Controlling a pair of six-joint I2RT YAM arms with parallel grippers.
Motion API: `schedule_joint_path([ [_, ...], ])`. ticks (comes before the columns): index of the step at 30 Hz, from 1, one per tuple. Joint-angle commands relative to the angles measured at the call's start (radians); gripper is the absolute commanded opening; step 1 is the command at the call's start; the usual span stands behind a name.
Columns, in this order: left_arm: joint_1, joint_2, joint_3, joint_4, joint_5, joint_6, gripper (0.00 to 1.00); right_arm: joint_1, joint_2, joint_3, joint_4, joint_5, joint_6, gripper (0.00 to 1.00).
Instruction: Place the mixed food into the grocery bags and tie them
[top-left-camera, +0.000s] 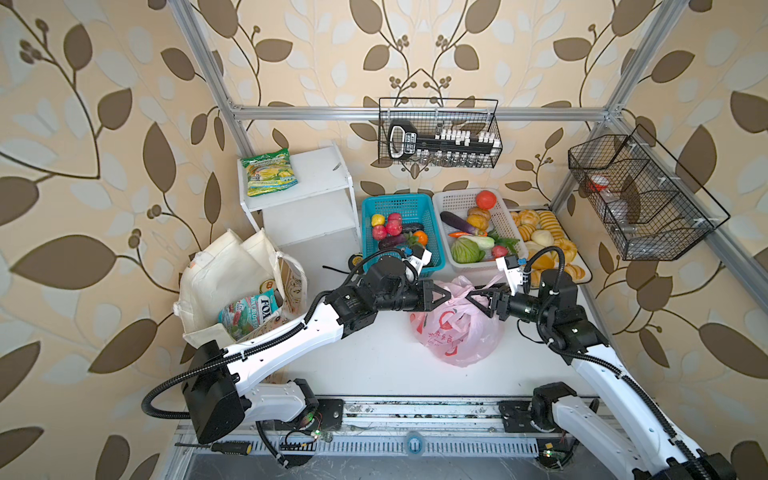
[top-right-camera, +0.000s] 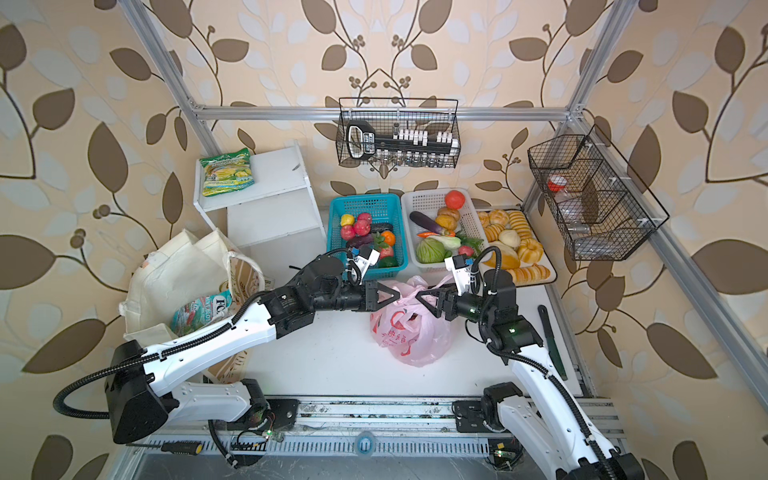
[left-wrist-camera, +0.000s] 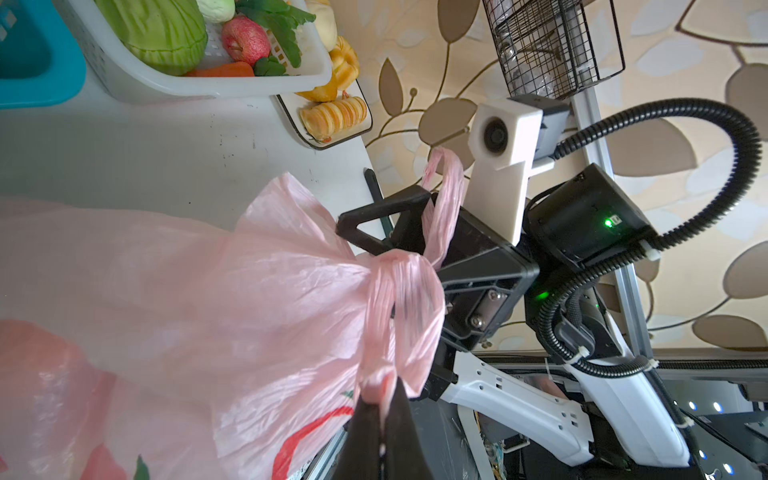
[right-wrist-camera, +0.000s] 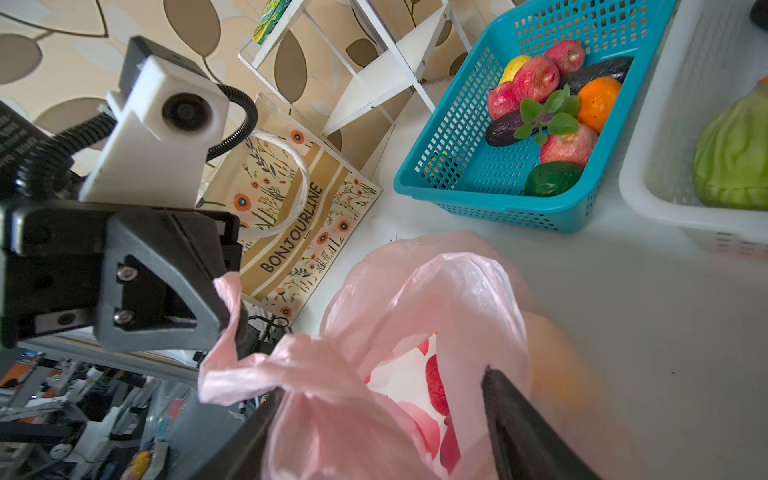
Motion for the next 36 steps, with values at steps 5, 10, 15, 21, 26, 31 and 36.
schedule_joint_path([
  [5, -0.048, -0.033, -0.045, 0.053, -0.058, -0.039, 0.0, -0.003, 0.019, -0.004, 0.044, -0.126, 0.112, 0.71],
  [10, -0.06, -0.055, -0.063, 0.062, -0.074, -0.046, 0.0, -0.004, -0.007, -0.012, 0.026, -0.127, 0.154, 0.72],
  [15, -0.068, -0.053, -0.078, 0.075, -0.073, -0.057, 0.0, -0.004, -0.036, -0.023, -0.002, -0.103, 0.191, 0.76],
  [21, -0.068, -0.057, -0.068, 0.07, -0.082, -0.053, 0.0, -0.004, -0.102, -0.059, 0.004, -0.103, 0.225, 0.97],
  [26, -0.069, -0.032, -0.059, 0.072, -0.053, -0.051, 0.0, 0.015, -0.105, -0.073, 0.042, -0.077, 0.272, 0.97],
  [31, -0.07, -0.035, -0.061, 0.059, -0.047, -0.048, 0.0, 0.072, -0.114, -0.079, 0.066, -0.014, 0.281, 0.98],
  [36, -0.07, -0.064, -0.069, 0.025, -0.05, -0.057, 0.0, 0.082, -0.106, -0.109, 0.132, 0.087, 0.338, 0.94],
])
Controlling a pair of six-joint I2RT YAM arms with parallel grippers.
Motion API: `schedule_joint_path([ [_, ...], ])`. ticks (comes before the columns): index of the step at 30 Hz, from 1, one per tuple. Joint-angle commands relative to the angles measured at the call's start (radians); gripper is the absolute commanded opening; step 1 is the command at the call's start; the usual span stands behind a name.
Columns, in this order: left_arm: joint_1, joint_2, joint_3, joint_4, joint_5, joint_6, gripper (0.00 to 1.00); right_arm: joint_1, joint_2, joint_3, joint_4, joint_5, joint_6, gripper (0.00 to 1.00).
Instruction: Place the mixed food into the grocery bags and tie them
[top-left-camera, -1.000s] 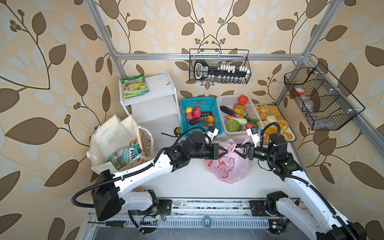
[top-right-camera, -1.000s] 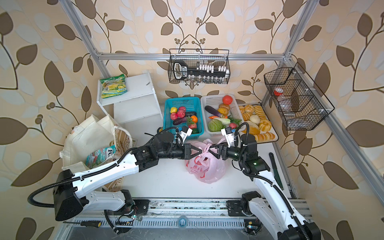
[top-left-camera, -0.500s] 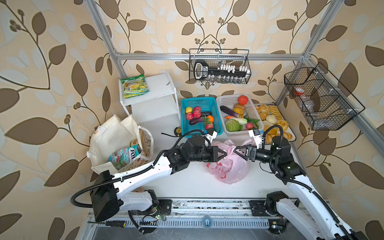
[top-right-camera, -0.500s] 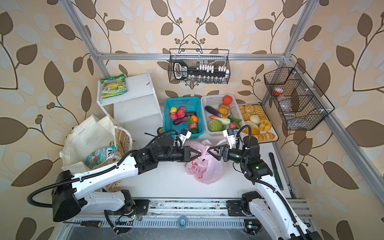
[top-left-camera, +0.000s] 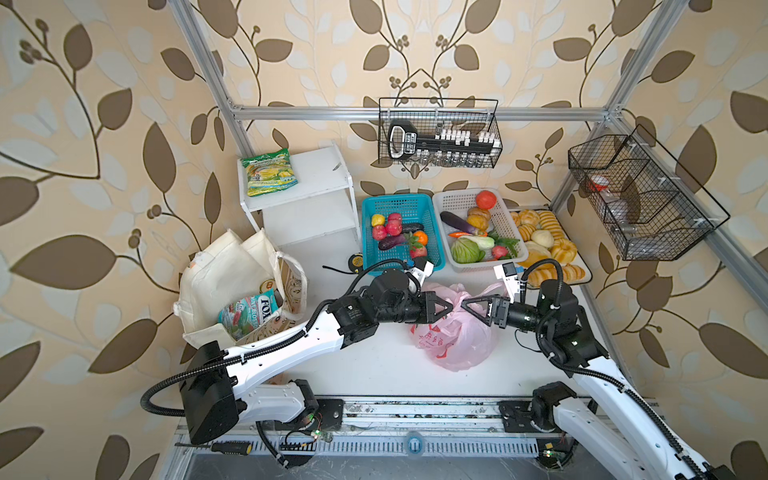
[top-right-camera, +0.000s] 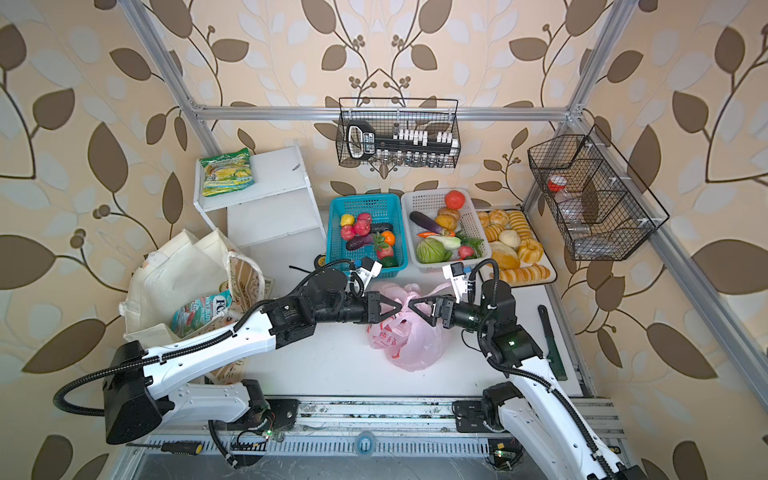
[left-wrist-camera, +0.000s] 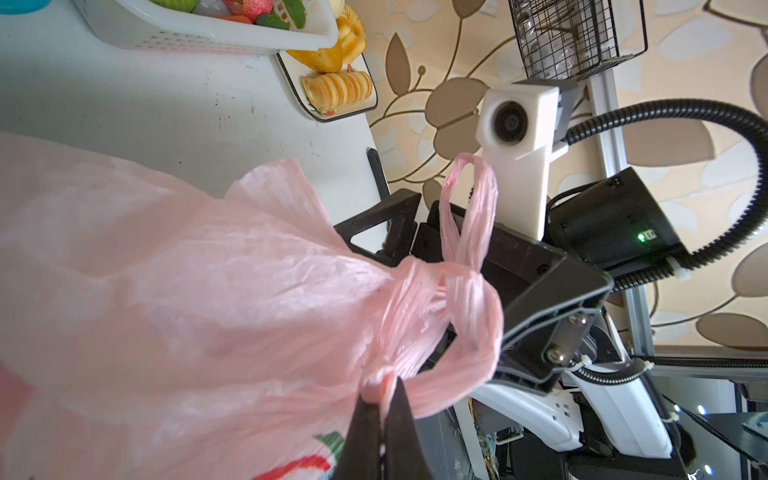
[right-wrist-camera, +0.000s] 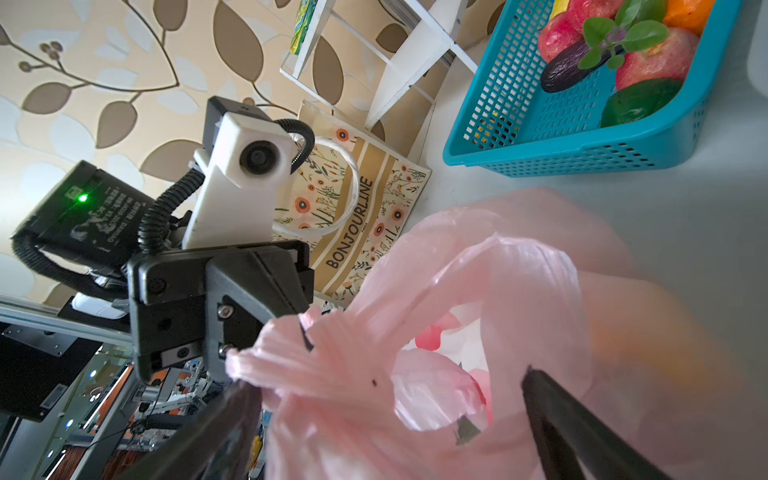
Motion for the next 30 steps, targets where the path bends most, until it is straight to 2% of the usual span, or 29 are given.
schedule_joint_path([
  [1, -0.011, -0.043, 0.0, -0.015, 0.0, -0.002, 0.0, 0.005, -0.004, -0.031, 0.063, 0.097, 0.057, 0.89],
  [3, -0.011, -0.05, 0.009, -0.058, -0.012, -0.002, 0.0, 0.005, 0.005, -0.045, 0.117, 0.083, 0.081, 0.81],
  [5, -0.011, -0.057, 0.001, -0.054, -0.004, -0.002, 0.0, -0.002, 0.009, -0.041, 0.11, 0.1, 0.067, 0.67],
  [6, -0.014, -0.058, -0.006, -0.044, -0.003, -0.017, 0.0, -0.01, 0.009, -0.04, 0.12, 0.1, 0.07, 0.63],
  [11, -0.028, -0.048, -0.031, -0.032, 0.018, -0.049, 0.0, -0.066, 0.029, -0.043, 0.158, 0.126, 0.138, 0.61],
  [17, -0.059, -0.03, -0.047, 0.0, -0.001, -0.051, 0.0, -0.076, 0.034, -0.064, 0.203, 0.154, 0.19, 0.48],
  [19, -0.075, -0.012, -0.056, 0.026, -0.011, -0.051, 0.0, -0.076, 0.021, -0.072, 0.209, 0.174, 0.196, 0.46],
  [21, -0.089, 0.012, -0.056, 0.043, -0.029, -0.052, 0.0, -0.076, 0.01, -0.077, 0.212, 0.165, 0.208, 0.49],
  [26, -0.093, 0.039, -0.054, 0.048, -0.088, -0.049, 0.01, -0.087, -0.042, -0.073, 0.11, 0.124, 0.132, 0.79],
  [30, -0.092, 0.043, -0.06, 0.058, -0.118, -0.05, 0.02, -0.093, -0.113, -0.105, 0.086, 0.075, 0.1, 0.91],
])
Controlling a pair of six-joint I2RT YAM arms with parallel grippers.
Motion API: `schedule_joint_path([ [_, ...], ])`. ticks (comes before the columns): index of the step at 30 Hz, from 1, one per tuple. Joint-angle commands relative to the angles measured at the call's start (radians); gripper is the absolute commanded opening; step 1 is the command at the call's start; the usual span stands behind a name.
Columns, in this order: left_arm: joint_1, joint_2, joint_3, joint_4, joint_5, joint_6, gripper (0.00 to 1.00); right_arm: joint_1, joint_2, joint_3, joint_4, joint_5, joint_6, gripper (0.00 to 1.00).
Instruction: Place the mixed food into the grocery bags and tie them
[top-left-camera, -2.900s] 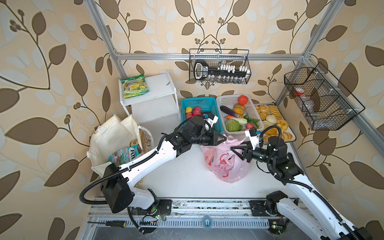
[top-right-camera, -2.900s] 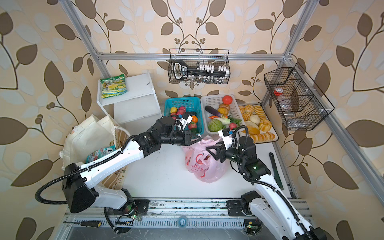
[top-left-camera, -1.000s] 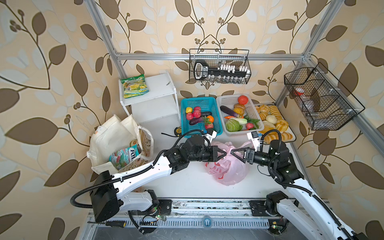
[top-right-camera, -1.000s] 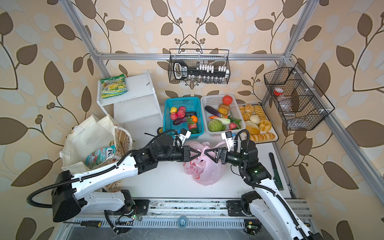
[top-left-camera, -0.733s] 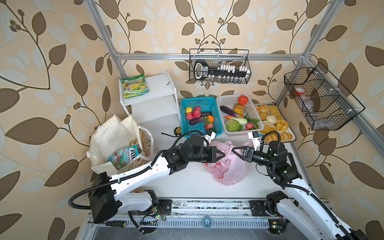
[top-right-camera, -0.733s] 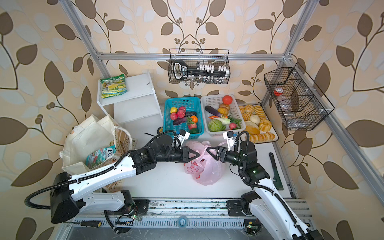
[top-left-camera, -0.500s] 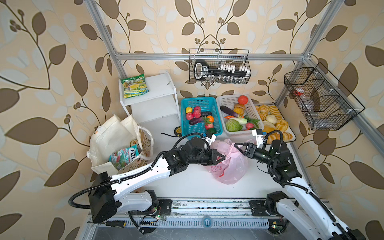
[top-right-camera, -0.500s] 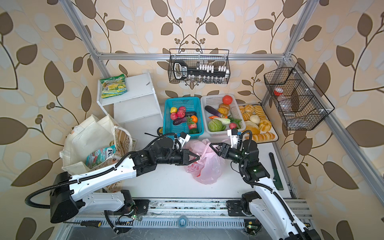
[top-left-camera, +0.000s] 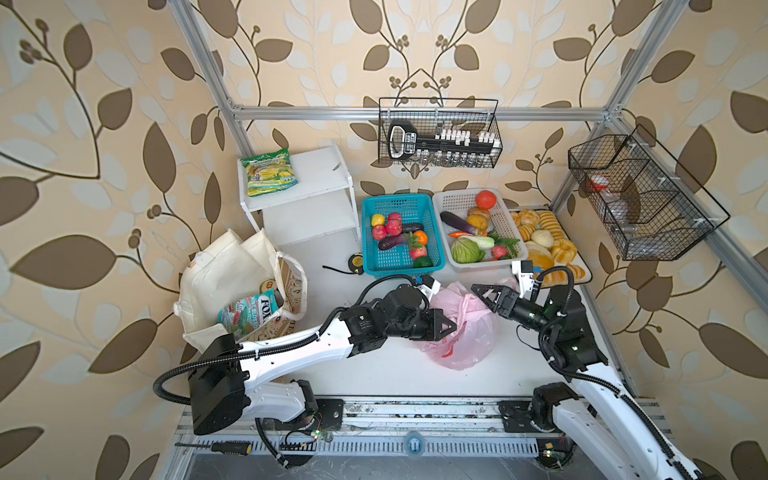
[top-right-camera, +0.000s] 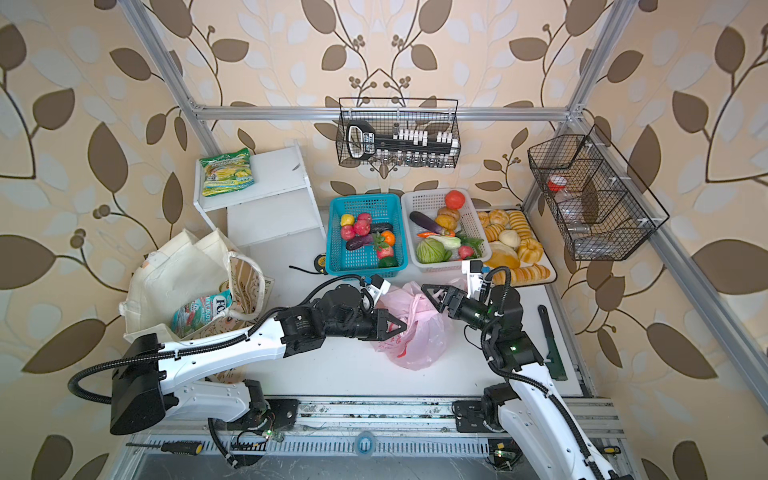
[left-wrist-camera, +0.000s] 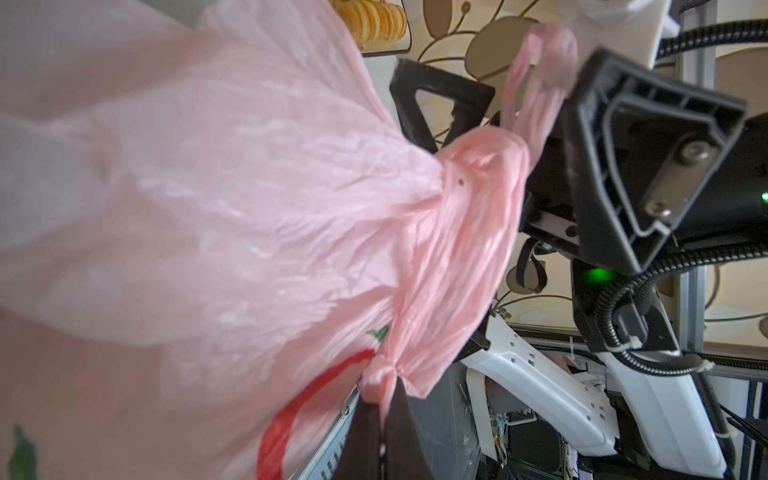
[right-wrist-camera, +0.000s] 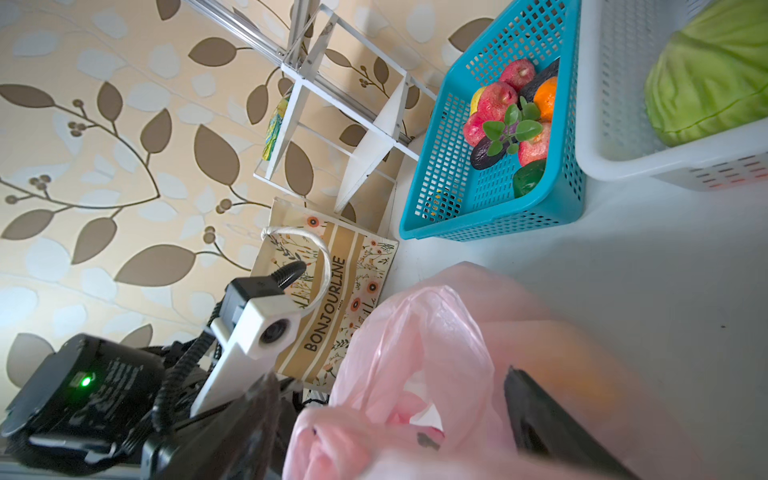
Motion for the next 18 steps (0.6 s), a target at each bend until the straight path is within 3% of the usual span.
schedule_joint_path([
  [1, -0.003, 0.001, -0.003, 0.057, -0.046, 0.002, 0.02, -0.005, -0.048, -0.024, -0.049, -0.056, -0.044, 0.93],
  [6, -0.007, 0.036, 0.009, 0.093, -0.008, -0.003, 0.02, 0.014, -0.07, -0.017, -0.196, -0.031, -0.199, 0.98],
  [13, -0.012, 0.061, 0.015, 0.089, 0.0, -0.002, 0.02, 0.204, -0.017, 0.024, -0.215, 0.19, -0.339, 1.0],
  [15, -0.013, 0.064, 0.017, 0.085, 0.001, 0.0, 0.02, 0.227, 0.005, 0.034, -0.197, 0.244, -0.344, 0.95],
  [18, -0.014, 0.068, 0.024, 0.069, 0.002, 0.009, 0.02, 0.231, 0.045, 0.04, -0.164, 0.266, -0.345, 0.8],
])
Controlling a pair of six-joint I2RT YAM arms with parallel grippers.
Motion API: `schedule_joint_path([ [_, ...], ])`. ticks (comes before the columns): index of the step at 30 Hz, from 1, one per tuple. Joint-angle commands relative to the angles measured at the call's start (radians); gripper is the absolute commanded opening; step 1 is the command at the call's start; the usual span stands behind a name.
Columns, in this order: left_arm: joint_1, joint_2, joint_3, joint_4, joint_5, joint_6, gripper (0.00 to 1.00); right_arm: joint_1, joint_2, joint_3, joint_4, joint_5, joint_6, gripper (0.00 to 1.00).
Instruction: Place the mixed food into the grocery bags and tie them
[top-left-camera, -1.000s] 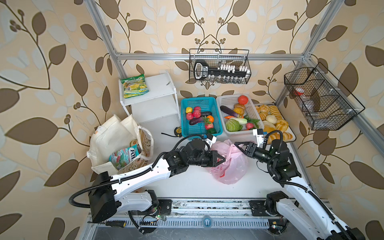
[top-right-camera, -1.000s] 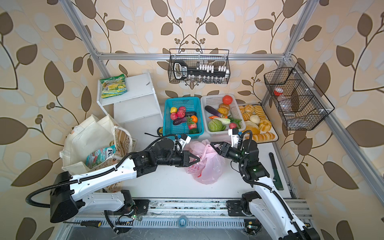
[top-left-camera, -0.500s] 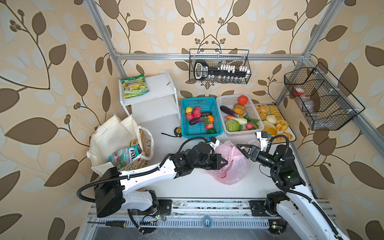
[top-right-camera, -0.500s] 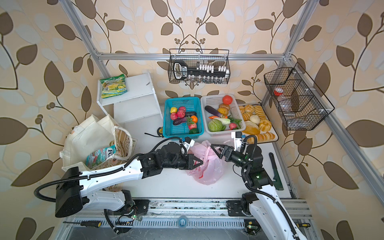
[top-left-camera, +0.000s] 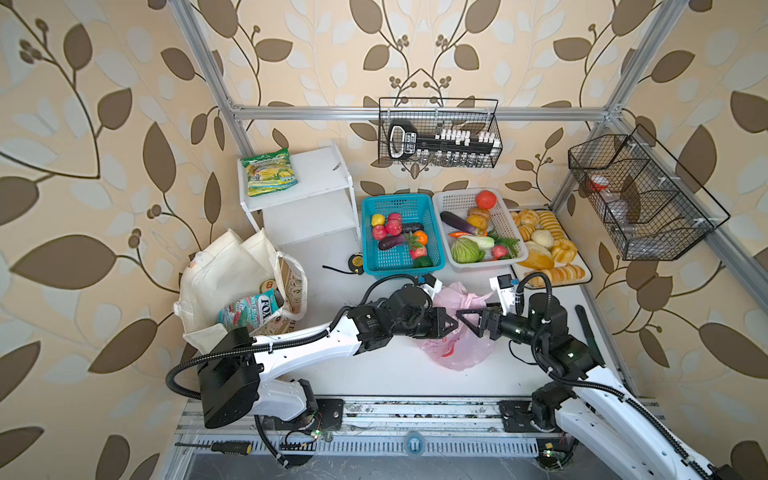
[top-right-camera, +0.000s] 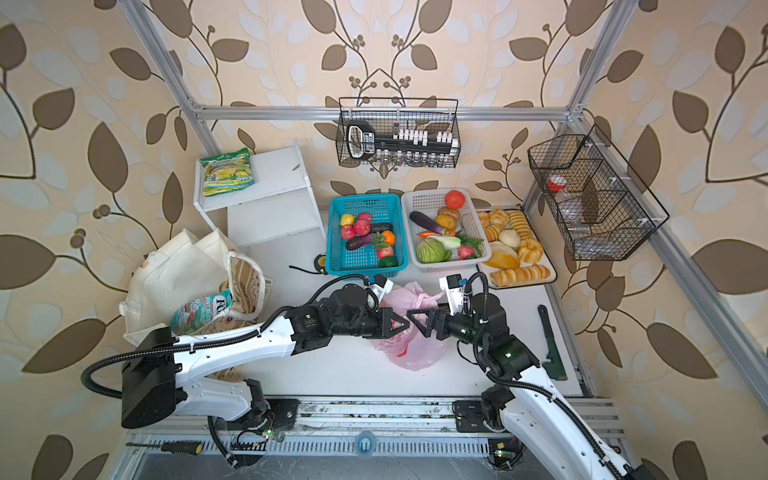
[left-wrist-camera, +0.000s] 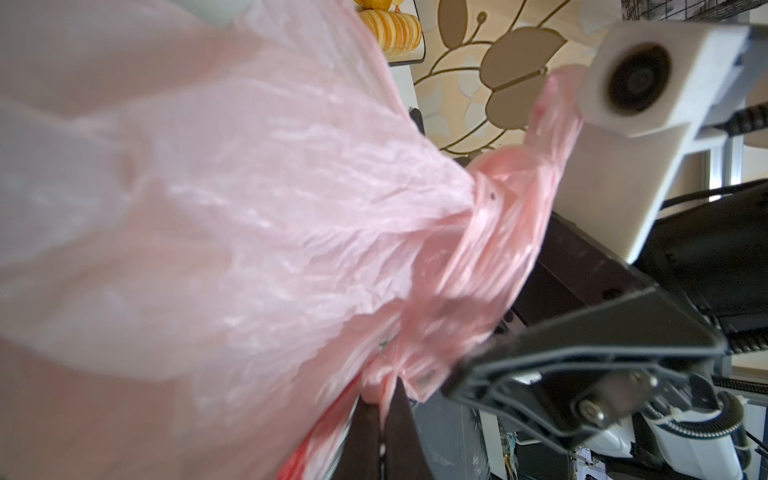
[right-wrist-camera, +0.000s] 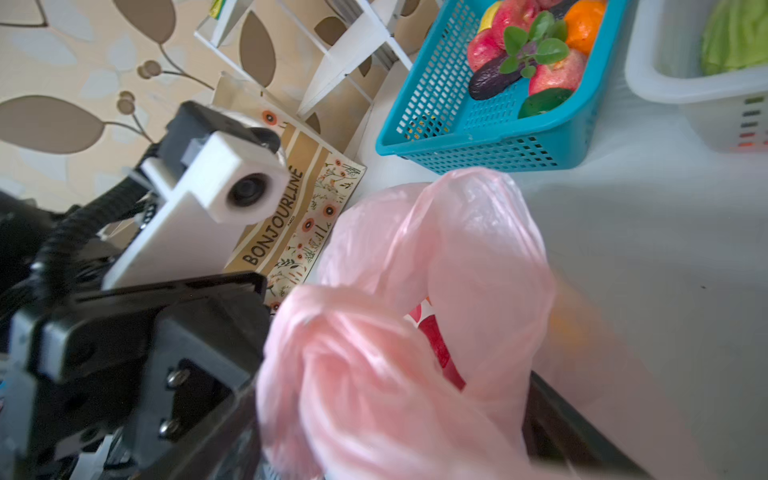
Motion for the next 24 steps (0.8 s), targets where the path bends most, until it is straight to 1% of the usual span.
schedule_joint_path([
  [1, -0.012, 0.006, 0.027, 0.013, 0.009, 0.012, 0.02, 0.006, 0.032, 0.035, 0.043, 0.071, -0.029, 0.74],
  [2, -0.013, 0.008, 0.03, 0.009, 0.012, 0.016, 0.02, 0.006, 0.041, 0.035, 0.059, 0.059, -0.02, 0.69],
  [3, -0.013, 0.01, 0.032, 0.002, 0.015, 0.018, 0.03, 0.006, 0.049, 0.036, 0.078, 0.053, -0.005, 0.67],
  [5, -0.013, 0.01, 0.031, -0.005, 0.015, 0.02, 0.04, 0.006, 0.055, 0.036, 0.104, 0.046, 0.019, 0.67],
  [6, -0.013, 0.011, 0.031, -0.007, 0.014, 0.02, 0.04, 0.004, 0.052, 0.036, 0.11, 0.047, 0.026, 0.68],
  [7, -0.013, 0.012, 0.029, -0.01, 0.012, 0.02, 0.04, 0.001, 0.047, 0.036, 0.114, 0.047, 0.032, 0.7],
  [8, -0.013, 0.013, 0.03, -0.013, 0.012, 0.021, 0.04, -0.003, 0.043, 0.035, 0.117, 0.048, 0.038, 0.75],
  [9, -0.012, 0.013, 0.032, -0.021, 0.011, 0.023, 0.04, -0.009, 0.037, 0.032, 0.119, 0.047, 0.044, 0.76],
  [12, -0.014, 0.014, 0.035, -0.032, 0.014, 0.029, 0.04, -0.038, 0.033, 0.021, 0.137, 0.013, 0.069, 0.66],
  [13, -0.013, 0.017, 0.037, -0.035, 0.015, 0.032, 0.03, -0.05, 0.035, 0.019, 0.14, -0.007, 0.074, 0.59],
  [14, -0.013, 0.017, 0.038, -0.039, 0.016, 0.032, 0.03, -0.062, 0.036, 0.016, 0.145, -0.024, 0.077, 0.56],
  [16, -0.013, 0.025, 0.042, -0.042, 0.02, 0.036, 0.03, -0.072, 0.037, 0.014, 0.151, -0.053, 0.072, 0.44],
  [17, -0.013, 0.03, 0.044, -0.047, 0.025, 0.037, 0.03, -0.076, 0.035, 0.017, 0.147, -0.059, 0.063, 0.42],
  [18, -0.014, 0.034, 0.047, -0.051, 0.029, 0.037, 0.04, -0.079, 0.034, 0.019, 0.145, -0.067, 0.051, 0.36],
  [19, -0.014, 0.037, 0.049, -0.051, 0.037, 0.037, 0.08, -0.079, 0.029, 0.019, 0.147, -0.077, 0.041, 0.31],
  [21, -0.013, 0.035, 0.061, -0.051, 0.056, 0.079, 0.26, -0.079, 0.029, 0.022, 0.158, -0.099, 0.03, 0.24],
  [22, -0.014, 0.027, 0.069, -0.054, 0.06, 0.097, 0.31, -0.078, 0.03, 0.021, 0.164, -0.107, 0.027, 0.21],
  [23, -0.014, 0.012, 0.072, -0.054, 0.06, 0.115, 0.38, -0.078, 0.029, 0.021, 0.166, -0.11, 0.021, 0.2],
  [24, -0.016, -0.012, 0.074, -0.062, 0.049, 0.137, 0.47, -0.077, 0.032, 0.022, 0.161, -0.103, 0.011, 0.19],
])
